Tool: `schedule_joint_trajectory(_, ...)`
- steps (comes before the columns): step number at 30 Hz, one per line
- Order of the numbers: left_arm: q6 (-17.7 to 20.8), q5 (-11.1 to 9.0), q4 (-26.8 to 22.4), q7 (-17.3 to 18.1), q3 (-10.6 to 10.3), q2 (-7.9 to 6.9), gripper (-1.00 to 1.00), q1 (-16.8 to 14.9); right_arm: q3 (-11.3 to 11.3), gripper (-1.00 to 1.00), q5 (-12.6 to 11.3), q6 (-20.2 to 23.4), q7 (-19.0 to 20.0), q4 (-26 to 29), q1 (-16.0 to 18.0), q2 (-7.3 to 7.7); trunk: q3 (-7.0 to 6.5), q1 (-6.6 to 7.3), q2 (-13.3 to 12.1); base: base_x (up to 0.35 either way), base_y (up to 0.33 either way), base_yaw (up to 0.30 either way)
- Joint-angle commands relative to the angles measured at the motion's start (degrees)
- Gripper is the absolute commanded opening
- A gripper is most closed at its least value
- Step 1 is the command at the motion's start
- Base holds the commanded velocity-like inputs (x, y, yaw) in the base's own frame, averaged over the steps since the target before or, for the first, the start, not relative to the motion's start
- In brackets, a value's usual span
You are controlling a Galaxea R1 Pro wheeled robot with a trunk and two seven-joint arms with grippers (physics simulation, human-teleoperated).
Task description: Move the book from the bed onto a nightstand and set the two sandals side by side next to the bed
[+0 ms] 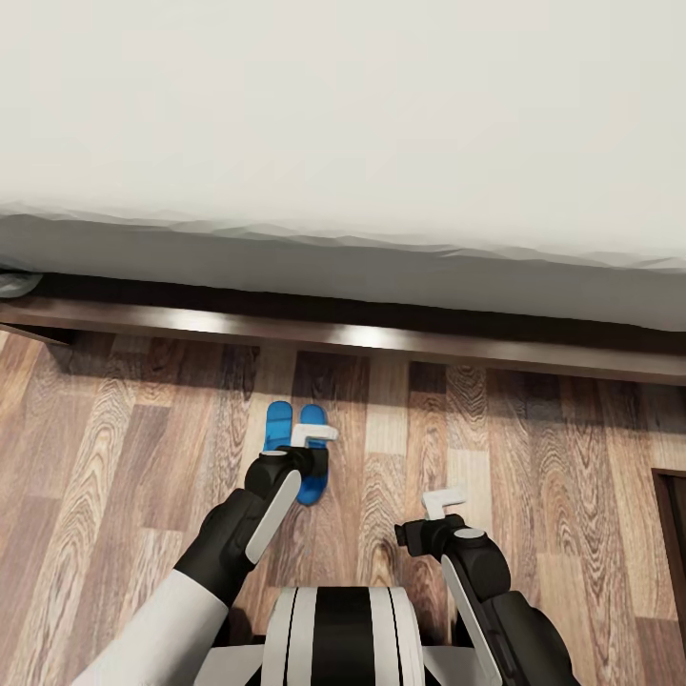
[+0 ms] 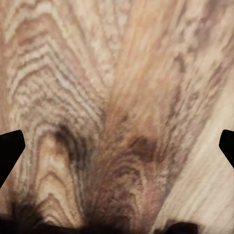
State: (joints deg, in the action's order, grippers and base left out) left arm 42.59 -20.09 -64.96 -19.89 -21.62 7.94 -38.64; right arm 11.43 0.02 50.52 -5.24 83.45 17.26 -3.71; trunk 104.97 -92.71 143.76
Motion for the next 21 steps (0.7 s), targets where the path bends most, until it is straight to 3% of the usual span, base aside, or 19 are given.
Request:
schedule_joint_trajectory(1, -0.01, -0.67, -0.06, -1.27, -0.09, 0.01, -1.00, -0.03, 0.08, 1.00, -0.02, 0.28, -0.30, 0.05, 0.03, 0.01, 0.03, 0.01, 0.01, 0.000, 0.000, 0.000)
schedule_joint_trajectory(4, -0.11, -0.70, -0.10, -2.01, -0.09, 0.04, -1.00, -0.03, 0.08, 1.00, -0.02, 0.28, -0.30, 0.05, 0.03, 0.01, 0.03, 0.01, 0.01, 0.000, 0.000, 0.000)
schedule_joint_trajectory(5, -0.15, -0.71, -0.13, -2.29, -0.09, 0.05, 1.00, -0.03, 0.08, 1.00, -0.02, 0.28, -0.30, 0.05, 0.02, 0.02, 0.03, 0.01, 0.01, 0.000, 0.000, 0.000)
schedule_joint_trajectory(21, -0.40, -0.80, -0.21, -2.73, -0.11, -0.02, 1.00, -0.03, 0.11, 1.00, -0.07, 0.28, -0.30, 0.05, -0.01, -0.06, 0.03, 0.01, 0.01, 0.000, 0.000, 0.000)
